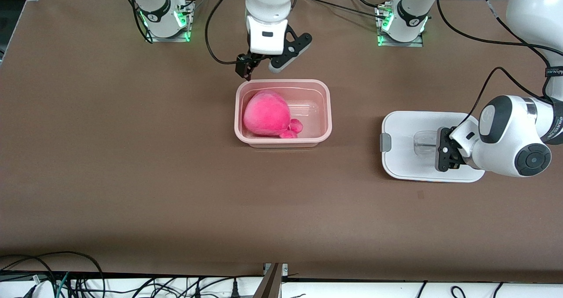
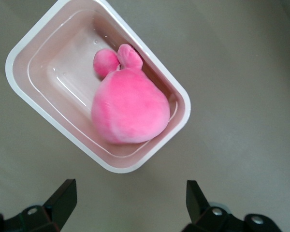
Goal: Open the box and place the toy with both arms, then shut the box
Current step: 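Release the toy into the pink box and raise the right gripper, then carry the lid over the box with the left gripper while the right gripper withdraws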
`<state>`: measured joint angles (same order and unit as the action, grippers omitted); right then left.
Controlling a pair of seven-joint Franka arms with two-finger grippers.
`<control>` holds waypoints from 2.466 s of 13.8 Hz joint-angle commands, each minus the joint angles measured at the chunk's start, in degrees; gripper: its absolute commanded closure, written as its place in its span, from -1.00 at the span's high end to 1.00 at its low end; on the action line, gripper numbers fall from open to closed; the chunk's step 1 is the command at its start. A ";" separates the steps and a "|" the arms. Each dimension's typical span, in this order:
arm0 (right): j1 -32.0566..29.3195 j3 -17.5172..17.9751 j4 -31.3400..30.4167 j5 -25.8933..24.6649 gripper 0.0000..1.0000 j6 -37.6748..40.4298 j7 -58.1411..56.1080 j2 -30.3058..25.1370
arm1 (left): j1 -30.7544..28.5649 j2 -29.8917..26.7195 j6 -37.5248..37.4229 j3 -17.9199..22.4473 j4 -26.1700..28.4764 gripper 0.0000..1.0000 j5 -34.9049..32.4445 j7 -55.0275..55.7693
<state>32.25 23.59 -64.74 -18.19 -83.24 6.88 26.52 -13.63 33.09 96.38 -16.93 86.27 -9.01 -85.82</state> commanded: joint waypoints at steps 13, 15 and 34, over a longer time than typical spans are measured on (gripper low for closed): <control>-37.51 -0.56 1.20 5.44 1.00 -0.52 0.50 2.84 | 25.20 -2.07 -7.45 -11.89 -11.29 -1.00 2.50 25.94; -38.31 -0.65 1.19 5.35 1.00 -0.52 0.42 3.01 | 28.64 -0.31 -3.68 -11.89 -12.53 -1.00 3.12 29.72; -43.85 -3.37 1.46 8.96 1.00 3.69 0.42 2.75 | 34.54 5.49 8.03 -11.37 -9.72 -1.00 4.18 38.09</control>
<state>-11.25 20.52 -64.20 -9.61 -81.62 7.09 30.09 20.75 38.21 104.63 -28.25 76.68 -3.56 -47.74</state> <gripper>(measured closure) 0.000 0.930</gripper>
